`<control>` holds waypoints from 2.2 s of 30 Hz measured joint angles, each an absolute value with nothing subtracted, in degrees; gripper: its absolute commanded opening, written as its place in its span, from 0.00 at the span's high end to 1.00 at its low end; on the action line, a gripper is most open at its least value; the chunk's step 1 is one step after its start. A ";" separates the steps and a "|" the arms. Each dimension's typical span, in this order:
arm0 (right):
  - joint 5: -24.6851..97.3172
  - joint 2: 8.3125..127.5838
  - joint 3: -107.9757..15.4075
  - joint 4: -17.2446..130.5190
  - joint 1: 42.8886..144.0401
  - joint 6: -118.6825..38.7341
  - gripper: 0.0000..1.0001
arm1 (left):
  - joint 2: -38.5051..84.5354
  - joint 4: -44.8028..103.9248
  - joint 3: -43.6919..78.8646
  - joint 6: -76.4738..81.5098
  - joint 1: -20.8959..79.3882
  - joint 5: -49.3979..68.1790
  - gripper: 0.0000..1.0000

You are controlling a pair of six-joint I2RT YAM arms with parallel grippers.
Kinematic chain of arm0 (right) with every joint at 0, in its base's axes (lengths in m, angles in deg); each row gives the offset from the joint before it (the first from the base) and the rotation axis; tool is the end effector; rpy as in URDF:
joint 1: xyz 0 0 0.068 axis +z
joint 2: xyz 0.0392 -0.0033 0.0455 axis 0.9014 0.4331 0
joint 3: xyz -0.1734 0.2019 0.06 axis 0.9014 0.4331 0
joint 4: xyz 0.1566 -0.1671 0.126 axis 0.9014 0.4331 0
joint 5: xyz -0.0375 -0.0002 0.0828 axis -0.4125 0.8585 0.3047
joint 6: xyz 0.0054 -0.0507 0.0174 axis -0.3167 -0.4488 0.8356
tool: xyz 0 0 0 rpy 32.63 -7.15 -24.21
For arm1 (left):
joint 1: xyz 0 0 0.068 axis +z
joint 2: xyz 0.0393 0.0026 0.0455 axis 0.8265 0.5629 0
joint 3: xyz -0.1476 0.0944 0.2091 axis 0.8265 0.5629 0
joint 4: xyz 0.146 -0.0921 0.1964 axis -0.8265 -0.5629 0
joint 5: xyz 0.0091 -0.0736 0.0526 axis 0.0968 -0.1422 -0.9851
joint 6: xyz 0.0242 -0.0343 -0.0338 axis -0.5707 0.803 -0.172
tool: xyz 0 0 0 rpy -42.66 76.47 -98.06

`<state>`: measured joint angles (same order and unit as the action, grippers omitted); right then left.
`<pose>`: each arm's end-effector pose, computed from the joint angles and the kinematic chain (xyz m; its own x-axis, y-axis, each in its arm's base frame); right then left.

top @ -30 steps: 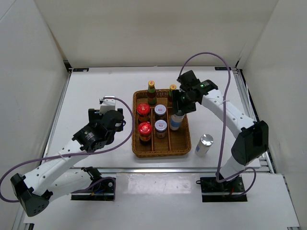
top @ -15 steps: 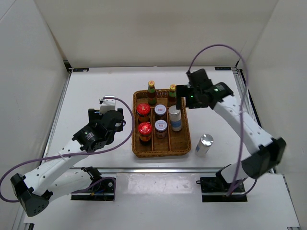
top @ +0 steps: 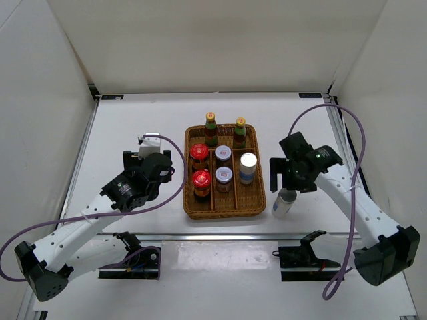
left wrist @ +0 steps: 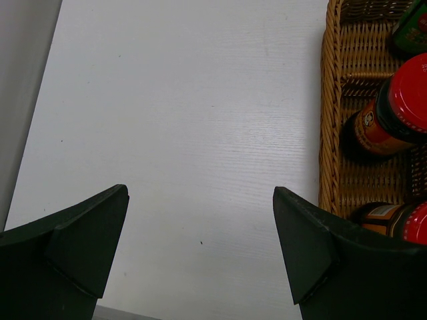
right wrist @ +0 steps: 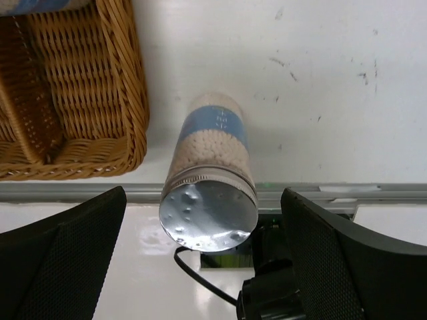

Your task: Organize the condiment bottles

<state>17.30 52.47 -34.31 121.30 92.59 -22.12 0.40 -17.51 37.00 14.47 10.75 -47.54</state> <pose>0.1795 0.0884 0.3053 -0.9035 -0.0210 -0.4280 -0.0216 0.9998 -0.0035 0.1421 -0.1043 0.3146 -0.4950 0.1220 -0.8603 -0.1159 0.9720 0.2045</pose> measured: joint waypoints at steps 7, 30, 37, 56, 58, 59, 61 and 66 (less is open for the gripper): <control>18.06 53.61 -34.07 122.32 91.67 -21.45 0.00 | 0.40 -17.49 37.00 14.45 10.75 -47.54 0.00; 22.19 52.54 -29.72 123.39 91.74 -13.16 0.31 | 0.40 -17.10 37.00 14.27 10.75 -47.51 0.00; 21.65 49.96 -28.87 123.26 91.80 -10.52 0.80 | 0.40 -17.08 37.00 14.27 10.75 -47.54 0.00; 17.65 52.03 -45.26 119.39 105.92 -10.54 0.99 | 0.40 -17.10 37.00 14.27 10.75 -47.47 0.00; 17.78 55.97 -45.48 117.45 107.82 -11.22 0.99 | 0.40 -17.10 37.00 14.27 10.75 -47.47 0.00; 17.95 57.94 -45.50 116.79 108.54 -11.30 0.99 | 0.40 -17.08 37.00 14.27 10.75 -47.47 0.00; 17.95 61.83 -45.50 115.81 109.61 -11.41 0.99 | 0.40 -17.08 37.00 14.27 10.75 -47.45 0.00; 17.41 67.64 -45.50 115.18 110.73 -11.35 0.99 | 0.40 -17.08 37.00 14.27 10.75 -47.45 0.00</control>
<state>17.41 67.64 -45.50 115.18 110.73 -11.35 0.40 -17.08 37.00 14.27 10.75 -47.45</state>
